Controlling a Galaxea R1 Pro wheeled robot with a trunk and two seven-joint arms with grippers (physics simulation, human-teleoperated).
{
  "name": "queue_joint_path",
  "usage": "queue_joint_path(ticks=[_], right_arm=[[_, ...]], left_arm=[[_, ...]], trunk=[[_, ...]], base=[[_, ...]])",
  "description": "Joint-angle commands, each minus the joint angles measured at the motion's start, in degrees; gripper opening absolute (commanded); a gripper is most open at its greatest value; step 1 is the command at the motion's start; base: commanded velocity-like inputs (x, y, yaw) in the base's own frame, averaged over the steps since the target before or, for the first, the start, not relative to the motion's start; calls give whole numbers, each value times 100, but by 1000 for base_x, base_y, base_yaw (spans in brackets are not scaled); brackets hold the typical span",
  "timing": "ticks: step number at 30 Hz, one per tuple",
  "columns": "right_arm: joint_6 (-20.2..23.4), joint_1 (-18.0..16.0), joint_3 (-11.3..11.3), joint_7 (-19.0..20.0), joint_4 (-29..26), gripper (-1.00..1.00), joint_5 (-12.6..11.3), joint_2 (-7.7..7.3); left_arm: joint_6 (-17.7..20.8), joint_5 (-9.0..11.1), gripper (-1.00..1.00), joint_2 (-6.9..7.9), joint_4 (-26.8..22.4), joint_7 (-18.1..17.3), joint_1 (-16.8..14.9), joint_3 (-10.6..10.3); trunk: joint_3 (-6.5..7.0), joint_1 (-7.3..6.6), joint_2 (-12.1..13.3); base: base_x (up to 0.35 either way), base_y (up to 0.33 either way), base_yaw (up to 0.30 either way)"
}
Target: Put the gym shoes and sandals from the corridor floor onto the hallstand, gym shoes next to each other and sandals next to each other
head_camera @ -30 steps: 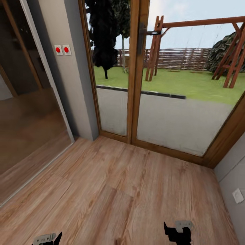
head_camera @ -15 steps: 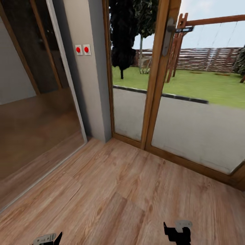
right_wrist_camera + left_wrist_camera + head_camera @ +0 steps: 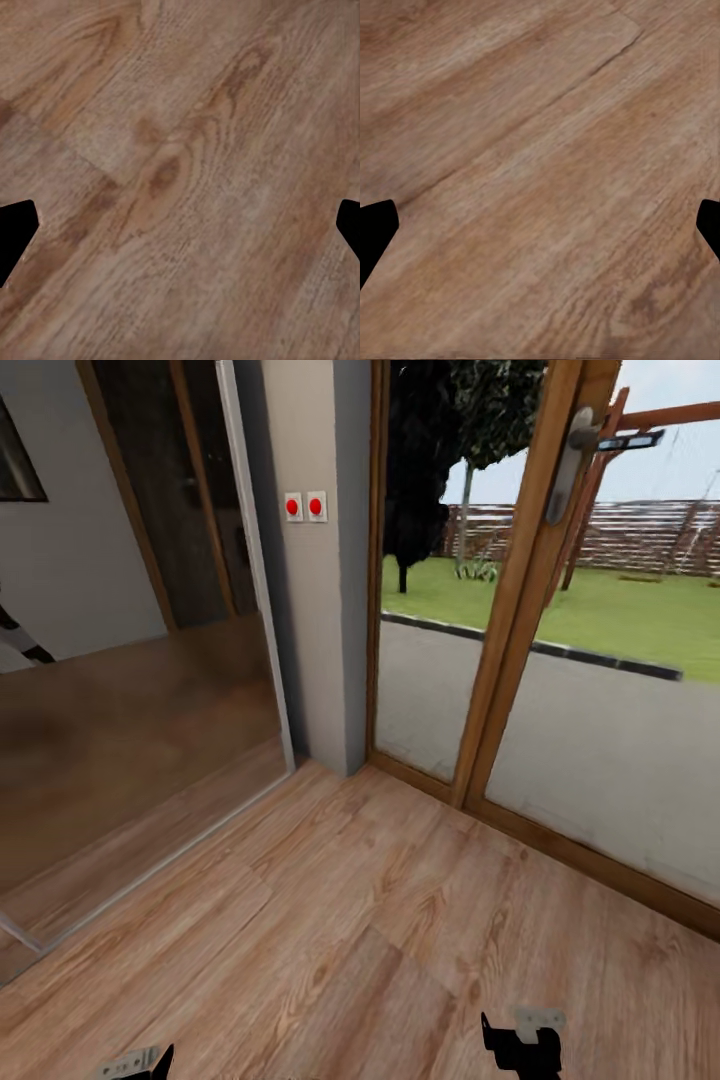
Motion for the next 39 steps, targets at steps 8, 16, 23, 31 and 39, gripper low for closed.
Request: queue_joint_path(ticks=[8,16,23,31,39], right_arm=[[-17,-1,49,-30,0,100,-45,-4],[-18,-1,49,-30,1,100,-45,-5],[-18,-1,49,-31,0,100,-45,-4],[-18,-1,49,-31,0,100,-45,-4],[-18,-1,49,-31,-1,100,-45,-4]], left_arm=[[-3,52,100,-24,11,107,-5,10],[-3,40,100,-34,11,121,-5,-3],[-3,42,100,-31,8,122,-5,-2],[-3,51,100,-31,4,119,-5,1],[-3,56,100,-30,2,122,-5,1]], trunk=[[-5,-1,-2],[-5,-1,-2],[-5,-1,-2],[-5,-1,-2],[-5,-1,-2]], base=[[0,0,279],[50,-17,279],[227,-162,279],[72,-251,279],[-151,-227,279]])
